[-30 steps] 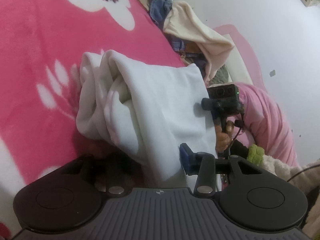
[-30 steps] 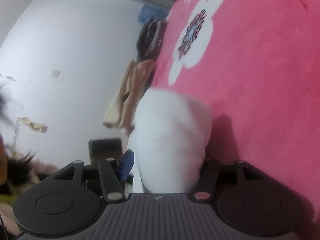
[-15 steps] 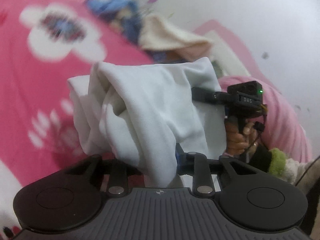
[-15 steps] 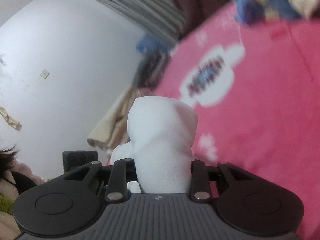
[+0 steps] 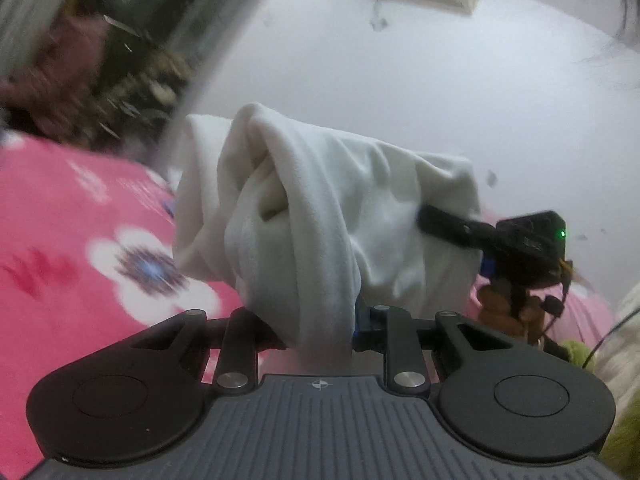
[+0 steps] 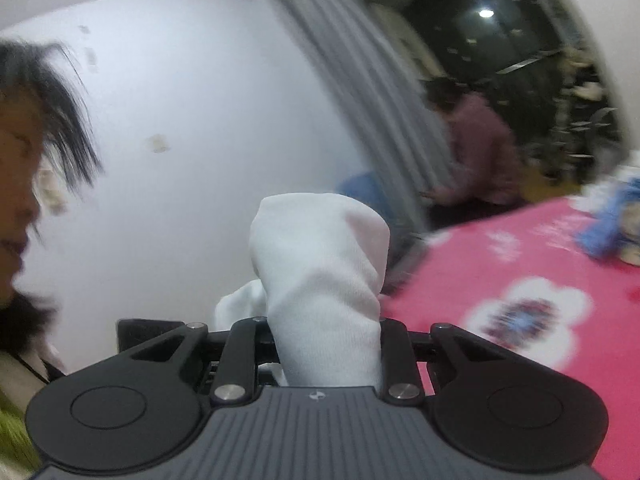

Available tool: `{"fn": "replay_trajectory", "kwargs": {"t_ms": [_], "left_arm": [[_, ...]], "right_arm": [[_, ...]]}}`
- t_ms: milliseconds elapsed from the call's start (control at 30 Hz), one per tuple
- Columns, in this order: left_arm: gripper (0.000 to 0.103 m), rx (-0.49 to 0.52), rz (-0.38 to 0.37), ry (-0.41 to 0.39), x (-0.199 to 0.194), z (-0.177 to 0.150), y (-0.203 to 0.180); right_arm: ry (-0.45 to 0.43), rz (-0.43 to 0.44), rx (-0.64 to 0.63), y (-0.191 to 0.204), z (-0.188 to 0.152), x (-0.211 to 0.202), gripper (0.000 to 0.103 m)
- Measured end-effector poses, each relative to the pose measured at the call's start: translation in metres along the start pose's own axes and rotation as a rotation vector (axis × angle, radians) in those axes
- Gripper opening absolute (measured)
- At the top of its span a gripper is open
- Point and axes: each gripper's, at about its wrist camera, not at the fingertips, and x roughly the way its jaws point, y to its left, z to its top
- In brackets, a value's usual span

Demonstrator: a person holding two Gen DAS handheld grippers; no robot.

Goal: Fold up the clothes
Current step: 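Lift the sweatshirt off the bedspread with both tools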

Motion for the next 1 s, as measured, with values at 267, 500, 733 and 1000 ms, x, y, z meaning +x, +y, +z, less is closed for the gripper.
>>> {"fn": "replay_trajectory", "kwargs": {"t_ms": [267,500,733,1000], "left_arm": [[0.023,0.037,0.276,-0.151,-0.126,0.061,0.011],[0.023,0.023,0.505,-0.255,-0.208,0.112,0.033],[0.023,-0.106,0.577,-0.177,-0.207,0.147,0.119],[0.023,-0.217,0.575,-0.030,-0.157,0.167,0.239]], "right_arm": [[0.076,0.299,0.054,0.050,0.054,0.126,0.026],[0.160,0.452,0.239,0.069,0.074,0.262,0.026],[0.202,0.450,0.419,0.039,0.045,0.358,0.026],[0.226,0.292,0.578,-0.059,0.006,0.428,0.026]]}}
